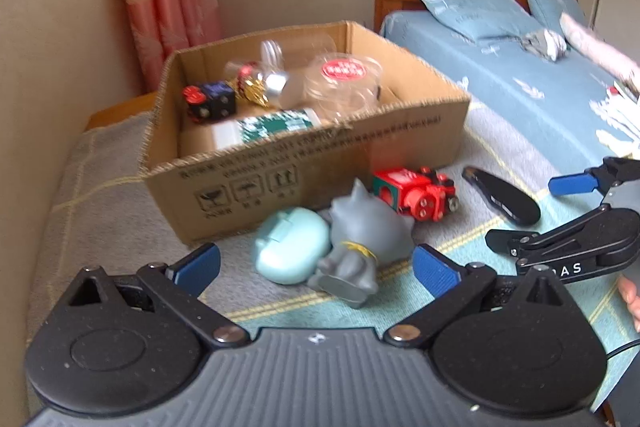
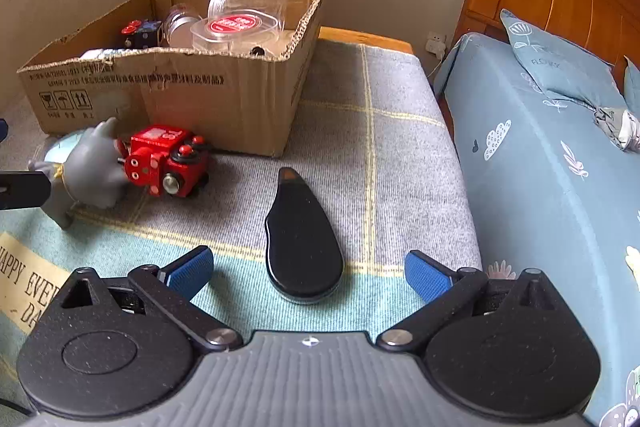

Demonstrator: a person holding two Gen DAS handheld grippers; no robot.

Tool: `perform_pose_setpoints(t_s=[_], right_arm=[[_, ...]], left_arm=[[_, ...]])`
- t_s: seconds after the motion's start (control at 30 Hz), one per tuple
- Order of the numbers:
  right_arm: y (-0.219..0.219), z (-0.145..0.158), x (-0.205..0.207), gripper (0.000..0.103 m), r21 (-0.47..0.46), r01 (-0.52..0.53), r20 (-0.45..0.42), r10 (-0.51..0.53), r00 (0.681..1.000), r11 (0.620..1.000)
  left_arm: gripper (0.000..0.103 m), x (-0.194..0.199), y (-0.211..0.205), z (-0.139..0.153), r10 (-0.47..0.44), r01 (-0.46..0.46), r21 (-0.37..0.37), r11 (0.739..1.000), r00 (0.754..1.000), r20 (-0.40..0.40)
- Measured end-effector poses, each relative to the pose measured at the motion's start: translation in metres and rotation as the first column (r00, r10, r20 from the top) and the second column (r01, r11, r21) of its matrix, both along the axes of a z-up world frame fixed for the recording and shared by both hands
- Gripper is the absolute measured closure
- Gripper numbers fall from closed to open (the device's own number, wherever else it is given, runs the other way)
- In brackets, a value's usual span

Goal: Organize rigid objects
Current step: 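Move left gripper to the grey elephant toy while right gripper approaches the black oval case, then close left gripper on the grey elephant toy while right gripper grasps the black oval case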

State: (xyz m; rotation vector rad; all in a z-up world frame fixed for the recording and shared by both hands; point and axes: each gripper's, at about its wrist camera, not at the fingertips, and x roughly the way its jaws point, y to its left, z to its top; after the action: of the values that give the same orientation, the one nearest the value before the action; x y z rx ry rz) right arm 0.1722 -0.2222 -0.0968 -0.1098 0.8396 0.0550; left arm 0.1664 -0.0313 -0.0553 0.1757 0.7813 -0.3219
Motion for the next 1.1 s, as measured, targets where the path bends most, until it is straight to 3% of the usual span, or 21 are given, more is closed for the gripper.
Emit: perform_pose_setpoints(t_s=[0.23,0.63,0.77,0.87,1.1], right_arm=[[-0.009,-0.004,-0.002,0.0,0.056,0.007,0.011,-0.007,1.0,0.998],[-0.008,-0.005,-0.01,0.0,0.058,-0.008,0.026,0.006,1.0,0.998],[-0.008,-0.005,-0.011,0.0,0.058,-0.007,0.024,0.005,1.0,0.998],[-0.007,-0.005,-0.012,0.0,0.057,-0.01,0.02,0.009,1.0,0.998],[-0.005,-0.004,-0.003,0.0,0.059,-0.114,0.013,0.113,0.993,0.992]], left_arm=[[0.001,0.004,0.011,-0.018,0.055,-0.053,0.055,0.997,0.998,-0.038],[0.0,-0.008,0.069,-0.019,0.161,-0.161,-0.001,0.987,0.985,-0.063],[0.001,-0.01,0.079,-0.019,0.211,-0.209,0.034,0.977,0.976,-0.047],[0.001,-0.008,0.084,-0.021,0.257,-0.252,0.104,0.962,0.966,-0.037],[0.001,-0.024,0.079,-0.014,0.17,-0.166,0.1,0.981,0.985,-0.031]])
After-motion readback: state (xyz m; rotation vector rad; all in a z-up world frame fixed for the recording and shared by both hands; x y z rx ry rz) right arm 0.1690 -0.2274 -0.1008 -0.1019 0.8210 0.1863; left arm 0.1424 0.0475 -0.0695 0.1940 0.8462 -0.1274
